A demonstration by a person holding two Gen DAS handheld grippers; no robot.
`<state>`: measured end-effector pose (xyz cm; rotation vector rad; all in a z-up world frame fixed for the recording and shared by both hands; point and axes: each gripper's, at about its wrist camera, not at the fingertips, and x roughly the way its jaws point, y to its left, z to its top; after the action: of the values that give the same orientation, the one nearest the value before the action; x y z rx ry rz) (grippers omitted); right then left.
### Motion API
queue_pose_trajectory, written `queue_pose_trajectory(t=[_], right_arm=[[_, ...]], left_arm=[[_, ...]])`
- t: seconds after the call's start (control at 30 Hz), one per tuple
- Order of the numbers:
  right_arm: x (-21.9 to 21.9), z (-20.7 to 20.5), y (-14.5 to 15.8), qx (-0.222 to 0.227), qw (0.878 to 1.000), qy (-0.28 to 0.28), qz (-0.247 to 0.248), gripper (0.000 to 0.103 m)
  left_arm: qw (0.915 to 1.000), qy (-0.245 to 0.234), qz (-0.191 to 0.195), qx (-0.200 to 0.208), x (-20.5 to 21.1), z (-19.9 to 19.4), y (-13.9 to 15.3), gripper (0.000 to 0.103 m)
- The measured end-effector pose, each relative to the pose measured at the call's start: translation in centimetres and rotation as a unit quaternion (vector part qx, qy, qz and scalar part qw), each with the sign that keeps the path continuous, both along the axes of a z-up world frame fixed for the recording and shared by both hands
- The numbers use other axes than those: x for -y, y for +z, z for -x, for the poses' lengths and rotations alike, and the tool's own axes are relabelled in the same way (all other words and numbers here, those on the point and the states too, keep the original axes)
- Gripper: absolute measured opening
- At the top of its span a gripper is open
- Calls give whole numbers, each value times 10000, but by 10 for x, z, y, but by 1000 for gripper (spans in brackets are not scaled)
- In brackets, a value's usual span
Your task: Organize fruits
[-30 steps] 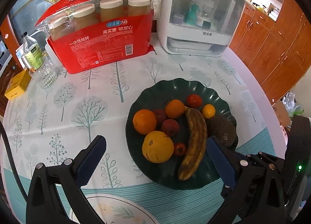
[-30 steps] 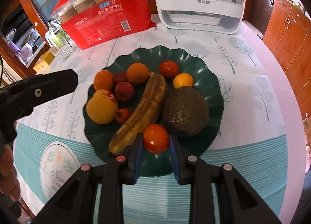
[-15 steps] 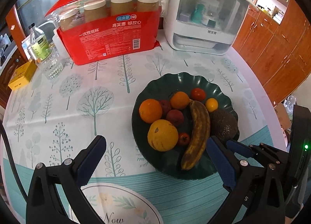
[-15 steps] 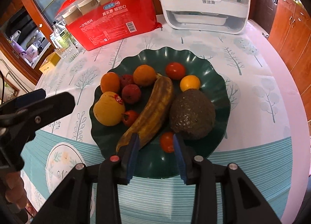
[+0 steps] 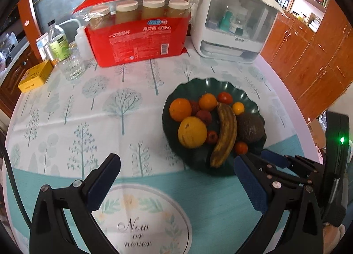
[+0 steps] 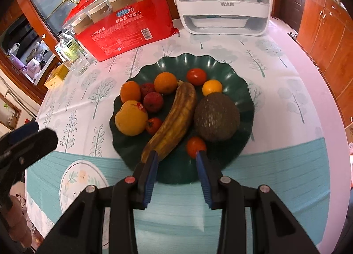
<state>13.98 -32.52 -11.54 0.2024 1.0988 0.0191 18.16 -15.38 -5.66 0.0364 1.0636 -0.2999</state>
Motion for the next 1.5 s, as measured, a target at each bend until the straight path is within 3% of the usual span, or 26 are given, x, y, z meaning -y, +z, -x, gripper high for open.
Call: queue_pose_trajectory(t=[0.4,0.7,0.77,1.03,1.5], right_arm=[[-43,91,23,-68,9998,-83,-137,36],[-87,159,65,105,9998,149,-18,37],[-94,168,75,183,9997,148,6,41],[-123,191,104,584,9979,261,127,49],[-143,201,112,628,9972,321,240,49]], left_arm=[[9986,356,-357,187,-58,101,18,102],[9971,517,-420,359,-91,166,47,102],[9967,522,-450,419,-95,176,53,102],[9959,604,-404,534,-113,198,70,102],[9946,786,-401,545,-129,211,73,102]])
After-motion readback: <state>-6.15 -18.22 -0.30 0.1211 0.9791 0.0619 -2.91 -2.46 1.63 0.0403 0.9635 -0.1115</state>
